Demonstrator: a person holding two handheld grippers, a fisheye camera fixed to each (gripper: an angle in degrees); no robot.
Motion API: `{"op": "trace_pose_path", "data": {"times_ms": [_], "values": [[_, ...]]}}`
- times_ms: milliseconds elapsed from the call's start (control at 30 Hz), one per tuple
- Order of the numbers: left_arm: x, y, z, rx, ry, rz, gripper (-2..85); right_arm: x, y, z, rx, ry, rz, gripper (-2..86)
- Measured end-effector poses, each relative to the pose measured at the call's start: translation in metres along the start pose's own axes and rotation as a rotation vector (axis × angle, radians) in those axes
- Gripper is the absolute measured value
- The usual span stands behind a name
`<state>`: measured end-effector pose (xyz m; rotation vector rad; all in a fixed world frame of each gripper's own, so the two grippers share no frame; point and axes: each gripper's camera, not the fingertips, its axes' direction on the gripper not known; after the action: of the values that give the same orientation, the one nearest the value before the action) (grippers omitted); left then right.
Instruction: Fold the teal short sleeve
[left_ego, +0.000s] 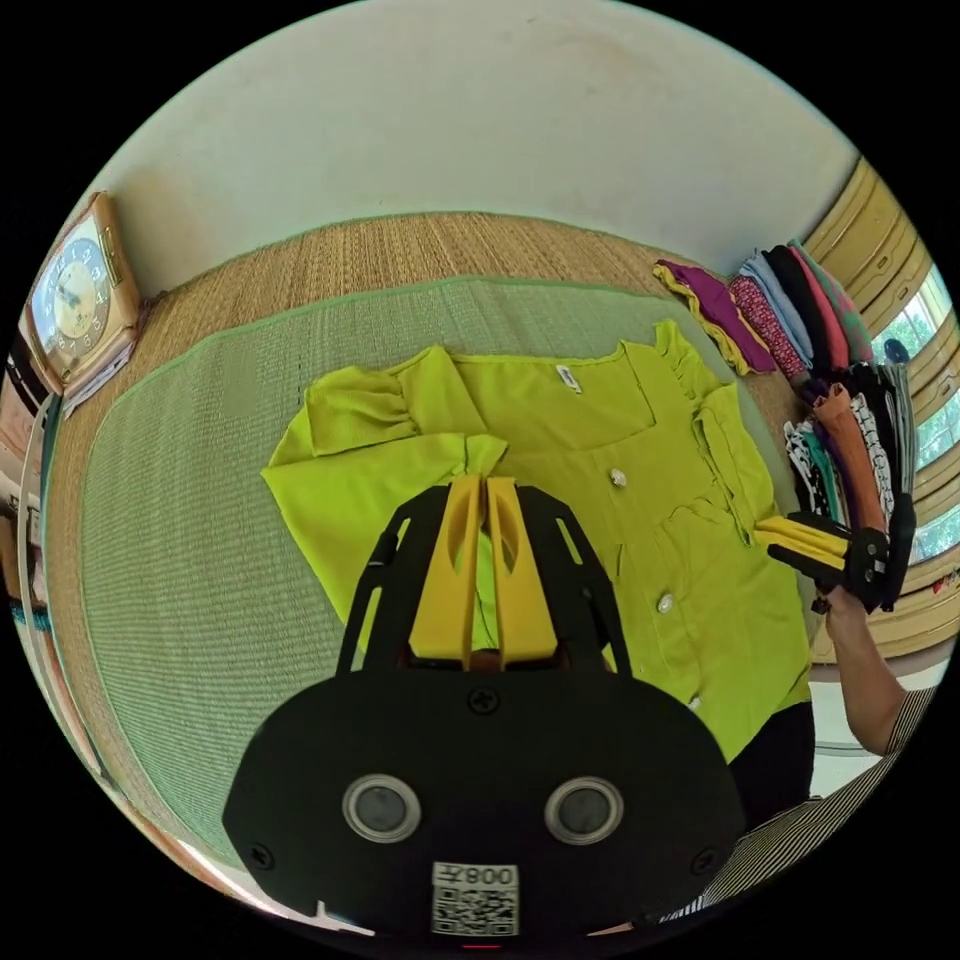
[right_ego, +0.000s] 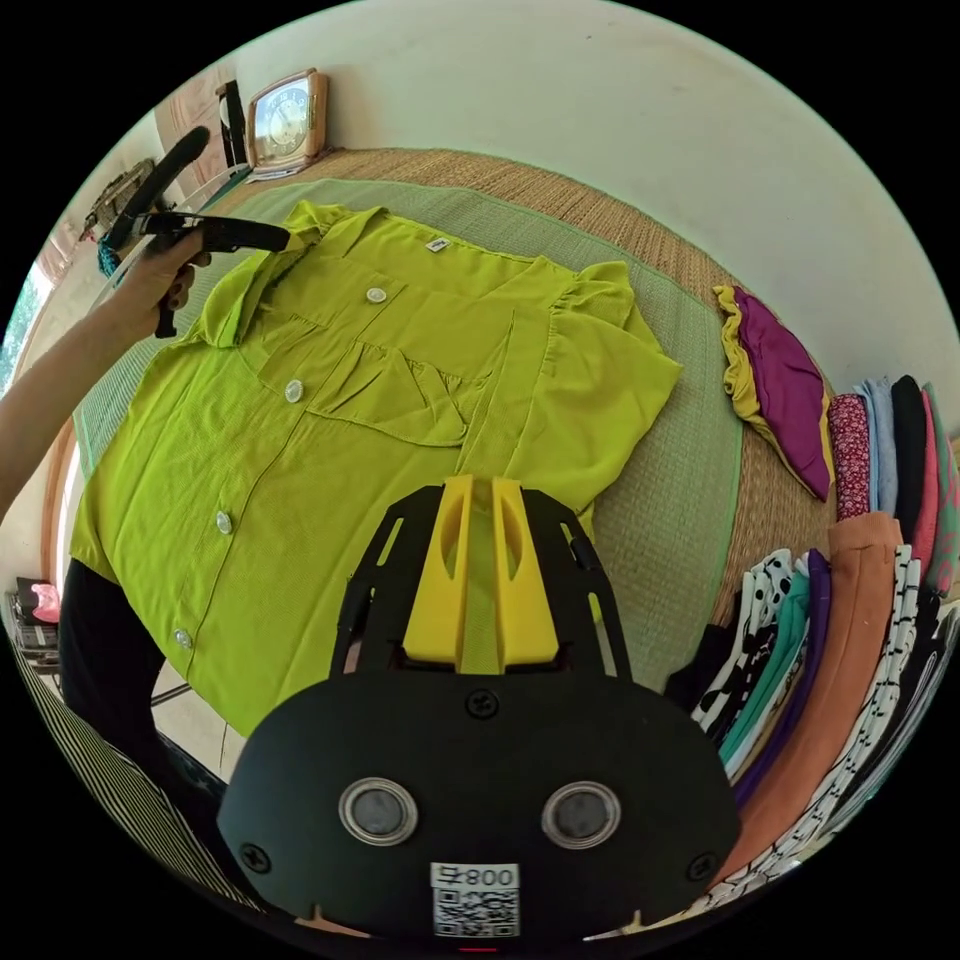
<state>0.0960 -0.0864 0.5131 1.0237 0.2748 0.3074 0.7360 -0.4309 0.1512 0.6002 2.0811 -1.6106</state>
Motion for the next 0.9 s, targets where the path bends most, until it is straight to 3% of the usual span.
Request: {"op": "trace_pose_path", "data": {"times_ms": [100, 667, 900], "values": [[-0.001, 0.0, 0.031, -0.102, 0.031, -0.036, 2.6, -0.005, 0.003, 0.007, -0.003, -0.001, 0.0, 4.1], [0.013, 0.088, -0.019, -0.044, 0.122, -0.048, 7.7, -0.012, 0.016, 0.009, 0.007, -0.007, -0.029, 3.7], [0.019, 0.127, -0.029, -0.072, 0.025, -0.025, 5.2, -0.011, 0.026, 0.014, -0.011, 0.047, -0.073, 4.4]]}}
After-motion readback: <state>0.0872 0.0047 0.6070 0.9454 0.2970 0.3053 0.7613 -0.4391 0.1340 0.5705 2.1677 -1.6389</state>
